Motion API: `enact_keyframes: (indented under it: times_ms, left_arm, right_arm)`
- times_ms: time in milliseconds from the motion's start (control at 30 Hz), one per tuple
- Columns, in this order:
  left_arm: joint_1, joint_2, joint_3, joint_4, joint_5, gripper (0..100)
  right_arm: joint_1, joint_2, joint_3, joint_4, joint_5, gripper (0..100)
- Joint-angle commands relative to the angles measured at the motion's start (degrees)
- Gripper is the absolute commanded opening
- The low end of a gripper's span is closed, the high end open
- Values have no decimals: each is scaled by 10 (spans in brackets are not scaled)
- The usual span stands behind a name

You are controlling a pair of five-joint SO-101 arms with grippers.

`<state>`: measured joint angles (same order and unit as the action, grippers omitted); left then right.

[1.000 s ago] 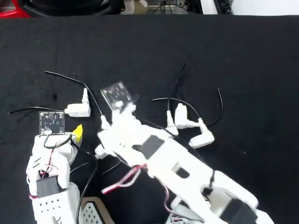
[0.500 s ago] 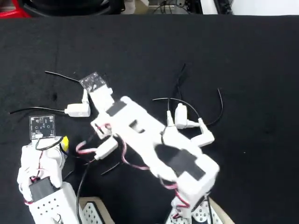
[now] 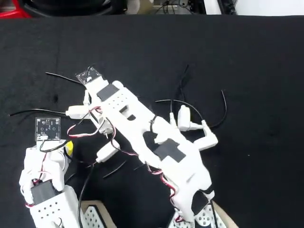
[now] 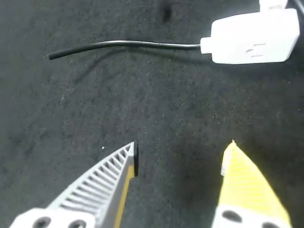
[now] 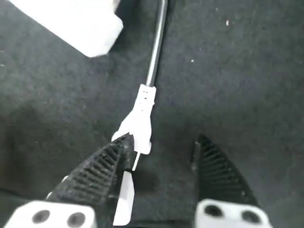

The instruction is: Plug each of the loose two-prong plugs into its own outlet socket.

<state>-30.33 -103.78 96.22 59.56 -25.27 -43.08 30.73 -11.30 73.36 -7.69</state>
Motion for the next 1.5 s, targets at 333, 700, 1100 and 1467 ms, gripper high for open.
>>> enact_keyframes:
  times_ms: [333, 700, 1100, 1467]
  left_arm:
    - [7, -3, 12, 18, -22, 289]
    - [8, -3, 12, 17, -22, 289]
    - [9, -3, 12, 16, -22, 289]
    - [9, 1, 12, 5, -22, 289]
  right_arm:
    - [-25, 16, 38, -124, -2, 90]
    - [-13, 6, 34, -75, 4, 12]
    - [54, -75, 134, -103, 226, 15]
    - [78, -85, 48, 35, 270, 261]
